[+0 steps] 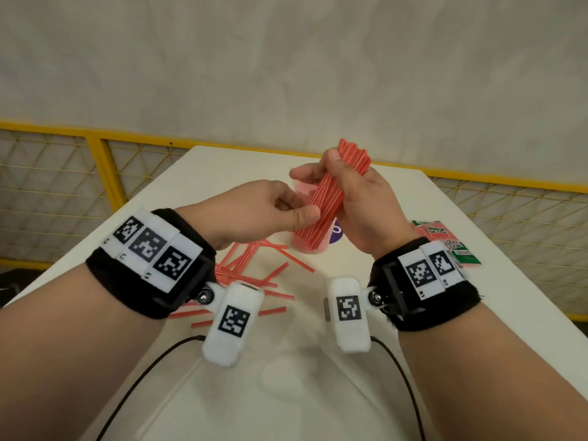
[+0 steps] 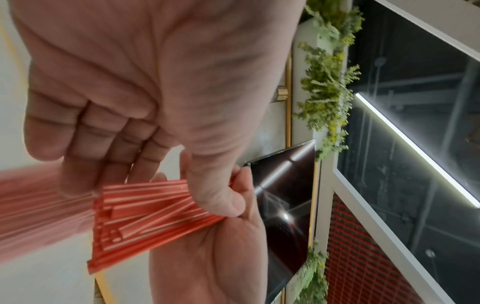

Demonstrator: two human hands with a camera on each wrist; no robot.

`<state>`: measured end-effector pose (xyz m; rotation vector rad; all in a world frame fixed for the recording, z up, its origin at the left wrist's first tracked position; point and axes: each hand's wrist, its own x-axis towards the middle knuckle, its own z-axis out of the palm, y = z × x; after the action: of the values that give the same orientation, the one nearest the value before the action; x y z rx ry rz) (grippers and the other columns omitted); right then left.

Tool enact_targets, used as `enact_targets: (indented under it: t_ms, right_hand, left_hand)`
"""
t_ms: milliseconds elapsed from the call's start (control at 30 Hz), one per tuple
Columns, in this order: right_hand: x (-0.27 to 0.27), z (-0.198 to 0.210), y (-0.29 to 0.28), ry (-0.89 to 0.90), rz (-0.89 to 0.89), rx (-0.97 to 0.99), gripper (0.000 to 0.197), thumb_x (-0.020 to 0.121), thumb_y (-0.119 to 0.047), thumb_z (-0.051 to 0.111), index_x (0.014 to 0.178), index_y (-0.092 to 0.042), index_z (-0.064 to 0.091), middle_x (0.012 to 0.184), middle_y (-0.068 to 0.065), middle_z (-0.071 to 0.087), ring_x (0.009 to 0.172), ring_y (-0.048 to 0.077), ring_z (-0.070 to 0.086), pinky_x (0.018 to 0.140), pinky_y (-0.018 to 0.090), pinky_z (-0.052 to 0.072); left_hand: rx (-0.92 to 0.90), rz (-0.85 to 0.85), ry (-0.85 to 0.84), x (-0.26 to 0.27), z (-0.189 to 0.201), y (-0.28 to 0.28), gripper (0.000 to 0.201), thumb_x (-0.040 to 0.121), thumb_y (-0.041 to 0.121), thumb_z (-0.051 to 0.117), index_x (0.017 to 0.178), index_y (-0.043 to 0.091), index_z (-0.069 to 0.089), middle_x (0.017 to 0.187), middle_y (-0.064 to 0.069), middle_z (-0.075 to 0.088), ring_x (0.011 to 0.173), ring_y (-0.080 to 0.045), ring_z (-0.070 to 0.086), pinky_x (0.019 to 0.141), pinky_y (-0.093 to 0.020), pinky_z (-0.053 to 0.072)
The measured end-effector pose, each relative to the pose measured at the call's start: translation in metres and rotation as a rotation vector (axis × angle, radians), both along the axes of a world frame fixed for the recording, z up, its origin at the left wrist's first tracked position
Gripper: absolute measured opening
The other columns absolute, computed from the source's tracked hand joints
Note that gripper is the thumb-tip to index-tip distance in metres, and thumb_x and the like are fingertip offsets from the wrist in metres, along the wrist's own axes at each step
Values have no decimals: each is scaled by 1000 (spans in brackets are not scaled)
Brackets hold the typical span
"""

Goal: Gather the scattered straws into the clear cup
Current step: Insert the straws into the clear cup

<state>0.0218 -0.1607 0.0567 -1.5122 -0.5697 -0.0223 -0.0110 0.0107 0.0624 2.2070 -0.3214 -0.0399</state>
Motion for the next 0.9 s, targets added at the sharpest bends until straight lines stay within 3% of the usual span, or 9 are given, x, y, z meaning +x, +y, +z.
enact_targets:
  t_ms: [67,133,233,300,367,467,633,767,900]
  right_hand:
    - [3,11,8,20,62,24,40,98,-40,45,74,-27,74,105,2,73,103,18,66,92,39,50]
    - [6,21,13,45,111,37,39,98,-39,47,71,-28,74,105,3,73,103,19,66,91,38,51]
    - [11,33,16,93,173,47,43,100,-37,45,70,-28,75,104,3,74,80,20,69,64,31,54]
    - [16,40,16,112,173,24,42,100,-37,46,70,-25,74,100,2,75,54,18,63,41,21,43]
    - [24,44,16,143,166,38,34,99,-34,49,77,-18,69,96,4,75,44,17,58,33,17,37]
    - [42,47,14,91,70,54,20,95,-34,56,90,-16,63,97,7,75,59,21,66,39,21,44]
    - [62,39,-2,-41,-145,56,29,86,-27,71,112,-16,62,92,4,73,85,17,70,64,30,50]
    - [64,31,-8,-71,-217,87,31,83,-13,73,112,-14,61,73,2,72,70,13,69,56,24,52]
    - [61,28,-8,-29,-221,135,28,82,-2,72,107,-13,64,69,8,70,64,16,70,53,23,52]
  left_hand:
    - [-65,-80,74,10,2,-2,71,65,75,64,102,15,66,102,-4,73,100,-23,68,91,-38,52]
    - [-206,-178,151,16,3,-4,69,73,64,69,106,4,67,104,-13,73,100,-29,69,98,-44,51]
    - [-502,-330,242,30,2,-6,70,65,53,74,102,-7,66,93,-15,72,87,-25,70,82,-32,57]
    - [-657,-398,278,38,2,-12,54,66,47,74,93,1,70,86,-14,71,79,-24,70,73,-29,57]
    - [-782,-406,287,45,3,-19,32,73,40,70,82,10,72,75,-9,68,67,-21,68,66,-30,57]
    - [-882,-333,230,53,4,-28,21,82,34,61,76,14,65,63,-2,58,51,-13,56,51,-26,52]
    - [-868,-172,71,64,-6,-31,29,83,38,56,92,10,56,60,3,50,45,-8,41,41,-22,38]
    - [-819,-132,7,64,-16,-33,32,84,37,57,98,8,55,62,1,55,43,-8,41,40,-22,37]
    - [-806,-93,-7,63,-22,-36,37,84,40,56,102,8,57,64,-2,61,43,-10,43,39,-21,37]
